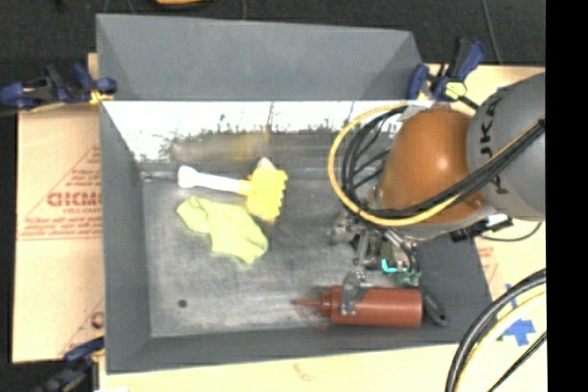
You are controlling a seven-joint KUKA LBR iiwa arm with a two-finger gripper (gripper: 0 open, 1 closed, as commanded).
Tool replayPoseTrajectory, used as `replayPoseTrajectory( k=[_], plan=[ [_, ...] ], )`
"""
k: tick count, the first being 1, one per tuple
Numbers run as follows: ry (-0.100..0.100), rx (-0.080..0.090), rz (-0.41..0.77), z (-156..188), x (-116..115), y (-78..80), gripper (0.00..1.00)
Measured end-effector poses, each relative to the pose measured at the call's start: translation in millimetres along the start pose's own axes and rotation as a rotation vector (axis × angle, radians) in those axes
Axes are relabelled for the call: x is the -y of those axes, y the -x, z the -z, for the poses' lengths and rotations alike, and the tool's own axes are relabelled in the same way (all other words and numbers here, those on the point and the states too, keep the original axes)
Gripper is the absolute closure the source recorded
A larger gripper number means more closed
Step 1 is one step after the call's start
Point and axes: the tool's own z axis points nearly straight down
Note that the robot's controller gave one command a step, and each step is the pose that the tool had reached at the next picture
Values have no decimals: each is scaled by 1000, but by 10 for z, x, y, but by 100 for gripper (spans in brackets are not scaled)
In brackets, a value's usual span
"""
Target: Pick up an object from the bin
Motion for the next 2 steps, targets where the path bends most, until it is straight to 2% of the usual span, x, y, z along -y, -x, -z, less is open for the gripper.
replayPoseTrajectory(
  k=[1,2],
  plan=[
    [0,8,0,35,1,19,0],
    [11,16,324,-575,213,-35,100]
  ],
)
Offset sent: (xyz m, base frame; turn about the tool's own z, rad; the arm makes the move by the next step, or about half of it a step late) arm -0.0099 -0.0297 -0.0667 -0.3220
